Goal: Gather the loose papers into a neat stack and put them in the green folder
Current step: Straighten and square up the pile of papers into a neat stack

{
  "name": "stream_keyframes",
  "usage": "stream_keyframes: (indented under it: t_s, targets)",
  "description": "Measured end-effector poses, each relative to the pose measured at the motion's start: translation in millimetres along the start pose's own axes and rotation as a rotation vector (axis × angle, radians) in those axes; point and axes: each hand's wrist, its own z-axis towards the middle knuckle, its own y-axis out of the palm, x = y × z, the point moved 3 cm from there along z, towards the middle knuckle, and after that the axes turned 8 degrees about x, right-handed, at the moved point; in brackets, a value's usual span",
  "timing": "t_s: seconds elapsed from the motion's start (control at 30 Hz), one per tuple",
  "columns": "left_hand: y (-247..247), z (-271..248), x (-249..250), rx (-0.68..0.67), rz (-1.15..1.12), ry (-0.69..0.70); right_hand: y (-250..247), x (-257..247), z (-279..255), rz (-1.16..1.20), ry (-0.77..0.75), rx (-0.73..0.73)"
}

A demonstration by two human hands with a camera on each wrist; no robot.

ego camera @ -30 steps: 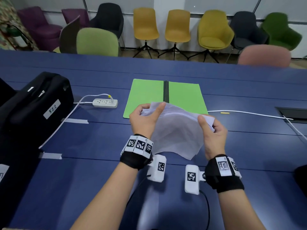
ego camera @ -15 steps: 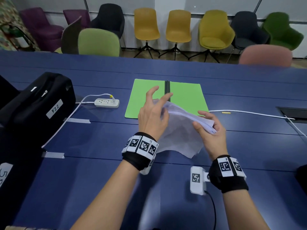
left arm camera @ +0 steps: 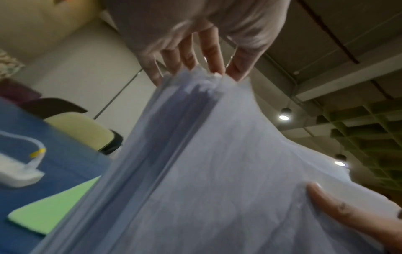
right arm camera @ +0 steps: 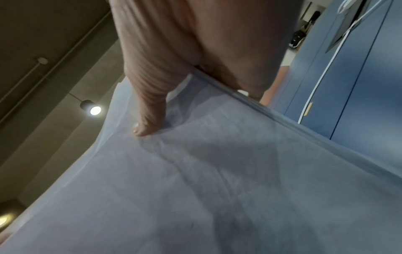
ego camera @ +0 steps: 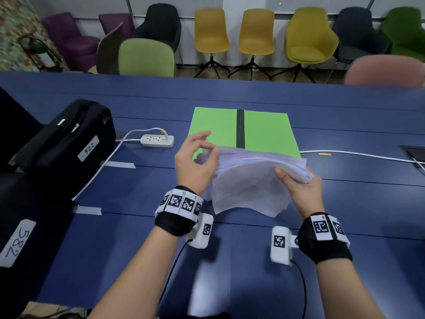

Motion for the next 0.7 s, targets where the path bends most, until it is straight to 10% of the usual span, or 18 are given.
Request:
stream_keyframes:
  t_s: [0.2, 0.37, 0.7]
  targets:
    - [15, -3, -10, -0.071, -0.081, -0.314, 0, 6, 0, -0.009, 0.016, -0.019]
    - [26, 0, -19, 0.147, 0.003, -0.510, 1, 5, -1, -0.004, 0.037, -0.052]
    - [25, 9, -37, 0.161, -0.142, -0.559, 10, 5, 1, -0.054, 0.029, -0.040]
